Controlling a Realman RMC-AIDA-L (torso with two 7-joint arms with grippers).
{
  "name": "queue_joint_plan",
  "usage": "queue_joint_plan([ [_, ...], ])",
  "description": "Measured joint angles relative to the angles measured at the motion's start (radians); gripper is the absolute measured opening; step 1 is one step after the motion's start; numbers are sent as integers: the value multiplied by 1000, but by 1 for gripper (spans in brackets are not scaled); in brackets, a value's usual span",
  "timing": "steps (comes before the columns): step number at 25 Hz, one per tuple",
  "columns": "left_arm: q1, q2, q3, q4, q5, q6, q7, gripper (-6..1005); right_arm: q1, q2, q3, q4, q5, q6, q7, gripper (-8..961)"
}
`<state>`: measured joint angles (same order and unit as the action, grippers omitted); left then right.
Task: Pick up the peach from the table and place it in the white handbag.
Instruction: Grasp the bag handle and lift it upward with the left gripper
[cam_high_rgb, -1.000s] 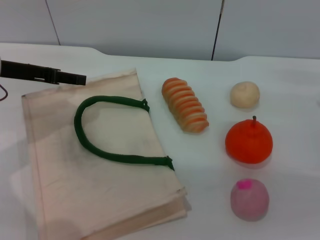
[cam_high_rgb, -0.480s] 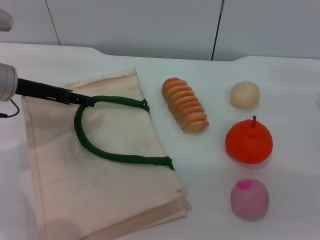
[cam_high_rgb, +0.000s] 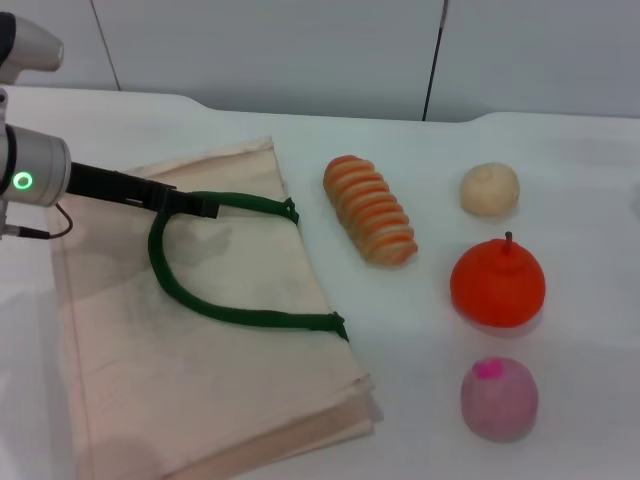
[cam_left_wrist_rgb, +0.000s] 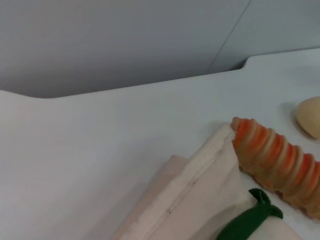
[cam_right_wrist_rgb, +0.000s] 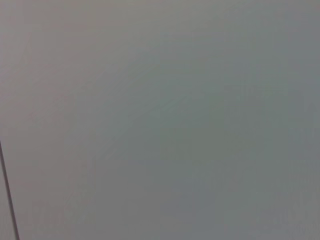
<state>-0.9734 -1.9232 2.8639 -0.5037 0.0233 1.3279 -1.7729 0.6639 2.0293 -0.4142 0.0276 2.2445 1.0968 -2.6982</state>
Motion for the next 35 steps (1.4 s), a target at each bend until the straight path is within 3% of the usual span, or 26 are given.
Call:
queue_joint_plan([
  [16, 1, -3, 0, 9, 24, -13, -20, 536, 0, 0, 0, 0, 3, 0, 0, 893],
  [18, -2, -3, 0, 10, 37, -9, -31, 300, 0, 0, 0, 0, 3, 0, 0, 893],
  [23, -6, -4, 0, 11, 26, -8, -33, 158, 0, 0, 0, 0, 2, 0, 0, 893],
  [28, 20, 5, -1, 5, -108, 32, 7, 129, -4, 0, 0, -2, 0, 0, 0, 893],
  [35, 106, 55, 0, -3, -440, 352, 255, 130, -7, 0, 0, -2, 0, 0, 0, 893],
])
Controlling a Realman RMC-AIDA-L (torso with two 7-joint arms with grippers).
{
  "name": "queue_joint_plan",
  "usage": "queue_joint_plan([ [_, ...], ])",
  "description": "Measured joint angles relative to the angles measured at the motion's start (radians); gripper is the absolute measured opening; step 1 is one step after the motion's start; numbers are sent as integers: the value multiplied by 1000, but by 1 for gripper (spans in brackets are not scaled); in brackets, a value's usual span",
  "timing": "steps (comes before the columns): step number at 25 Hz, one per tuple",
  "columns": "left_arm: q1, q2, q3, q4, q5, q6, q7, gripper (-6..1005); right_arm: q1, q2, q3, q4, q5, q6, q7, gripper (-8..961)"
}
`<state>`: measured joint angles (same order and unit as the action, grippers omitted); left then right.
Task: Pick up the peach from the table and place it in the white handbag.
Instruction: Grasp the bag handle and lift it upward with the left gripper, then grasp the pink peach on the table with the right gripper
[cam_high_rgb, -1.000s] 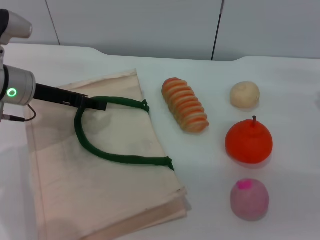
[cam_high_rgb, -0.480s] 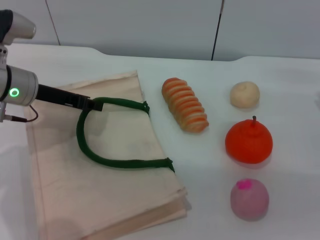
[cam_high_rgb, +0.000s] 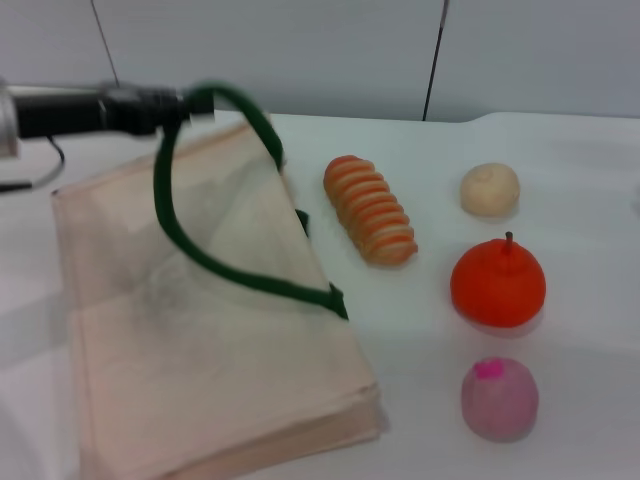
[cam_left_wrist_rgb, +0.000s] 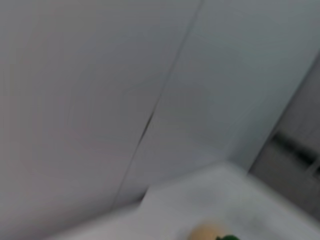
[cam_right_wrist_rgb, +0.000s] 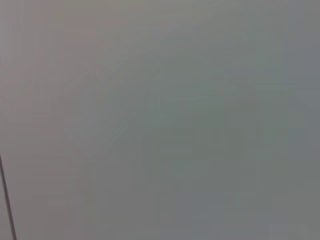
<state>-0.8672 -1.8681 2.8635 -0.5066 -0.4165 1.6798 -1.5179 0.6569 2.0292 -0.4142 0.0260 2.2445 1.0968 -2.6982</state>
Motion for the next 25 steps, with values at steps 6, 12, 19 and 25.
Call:
queue_joint_plan([
  [6, 32, 51, 1, 0, -198, 244, 108, 130, 2, -1, 0, 0, 1, 0, 0, 893],
  [12, 16, 80, 0, -50, -187, 333, 80, 131, 2, -1, 0, 0, 1, 0, 0, 893],
  [19, 13, 82, 0, -104, -125, 359, 41, 131, -15, -6, -23, -18, -21, 1, 162, 893],
  [25, 6, 89, 1, -104, -85, 361, 33, 131, -75, -14, -76, -213, -214, 0, 535, 893],
])
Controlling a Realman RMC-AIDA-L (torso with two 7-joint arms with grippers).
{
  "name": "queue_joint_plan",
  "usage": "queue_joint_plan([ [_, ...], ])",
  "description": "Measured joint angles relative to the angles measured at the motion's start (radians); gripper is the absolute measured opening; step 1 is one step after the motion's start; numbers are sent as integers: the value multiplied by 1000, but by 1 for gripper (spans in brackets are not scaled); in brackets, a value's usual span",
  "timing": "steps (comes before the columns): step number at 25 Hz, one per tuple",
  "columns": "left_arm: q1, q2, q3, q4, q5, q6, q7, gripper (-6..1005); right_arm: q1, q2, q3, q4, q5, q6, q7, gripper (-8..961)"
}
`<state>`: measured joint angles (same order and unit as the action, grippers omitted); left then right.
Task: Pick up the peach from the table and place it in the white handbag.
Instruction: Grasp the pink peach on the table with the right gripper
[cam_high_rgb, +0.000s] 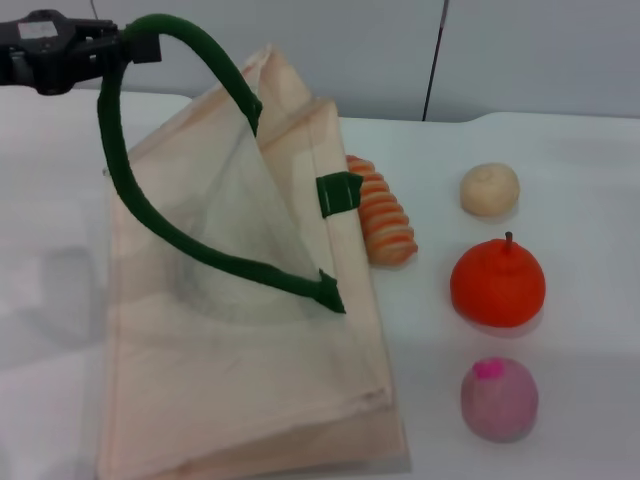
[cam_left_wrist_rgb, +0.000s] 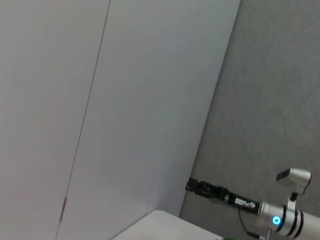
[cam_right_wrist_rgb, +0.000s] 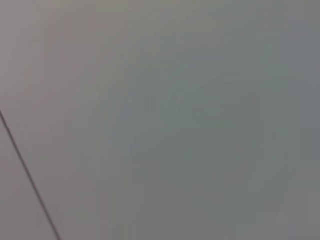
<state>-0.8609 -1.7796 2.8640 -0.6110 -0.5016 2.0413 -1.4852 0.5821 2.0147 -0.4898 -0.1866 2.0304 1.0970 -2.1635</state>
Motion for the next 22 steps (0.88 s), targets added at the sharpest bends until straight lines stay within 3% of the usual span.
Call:
queue_joint_plan([
  [6, -3, 6, 0, -1, 2, 8, -30, 132, -50, -28, 0, -165, -284, 34, 285, 893],
  [14, -18, 15, 2, -12, 4, 11, -79, 132, -77, -132, 1, -240, -616, 274, 434, 893],
  [16, -20, 15, 1, -12, -1, 11, -81, 132, -76, -146, 1, -247, -690, 330, 429, 894],
  [18, -20, 16, 2, -12, -6, 12, -83, 133, -73, -155, 1, -275, -795, 430, 418, 894],
  [22, -23, 16, 2, -12, -9, 13, -84, 133, -61, -147, -1, -302, -906, 493, 415, 894],
])
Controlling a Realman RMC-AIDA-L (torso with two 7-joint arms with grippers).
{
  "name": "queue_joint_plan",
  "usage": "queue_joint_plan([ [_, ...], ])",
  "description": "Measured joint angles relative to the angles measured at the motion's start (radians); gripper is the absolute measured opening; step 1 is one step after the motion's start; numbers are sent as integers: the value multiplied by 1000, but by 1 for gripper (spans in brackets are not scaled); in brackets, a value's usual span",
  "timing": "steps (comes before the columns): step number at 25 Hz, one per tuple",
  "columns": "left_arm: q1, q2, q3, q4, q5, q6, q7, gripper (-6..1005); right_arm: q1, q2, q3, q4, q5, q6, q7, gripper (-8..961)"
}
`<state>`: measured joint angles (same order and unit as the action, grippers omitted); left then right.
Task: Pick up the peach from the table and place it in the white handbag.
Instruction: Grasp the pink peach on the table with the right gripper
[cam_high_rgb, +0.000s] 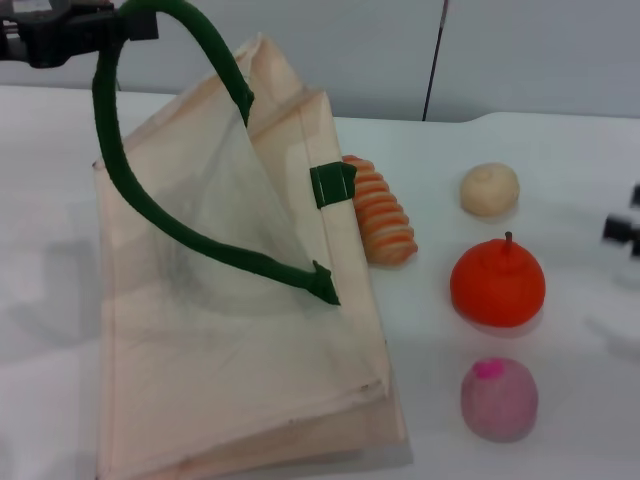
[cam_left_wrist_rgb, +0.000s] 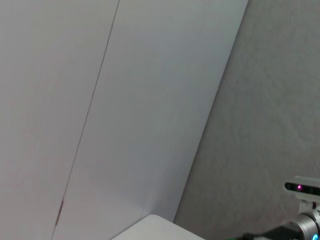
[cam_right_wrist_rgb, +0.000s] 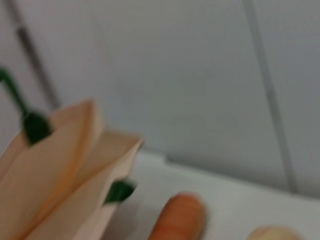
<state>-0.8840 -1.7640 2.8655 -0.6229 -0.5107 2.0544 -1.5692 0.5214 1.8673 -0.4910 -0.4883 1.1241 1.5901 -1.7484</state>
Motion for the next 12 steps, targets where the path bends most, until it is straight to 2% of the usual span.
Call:
queue_joint_plan([
  [5, -5, 0, 0, 0, 0, 0, -1, 133, 32, 23, 0, -7, -160, 18, -1, 894],
  [12, -2, -1, 0, 0, 0, -3, -2, 134, 54, 39, 0, -8, -226, 84, -21, 894],
])
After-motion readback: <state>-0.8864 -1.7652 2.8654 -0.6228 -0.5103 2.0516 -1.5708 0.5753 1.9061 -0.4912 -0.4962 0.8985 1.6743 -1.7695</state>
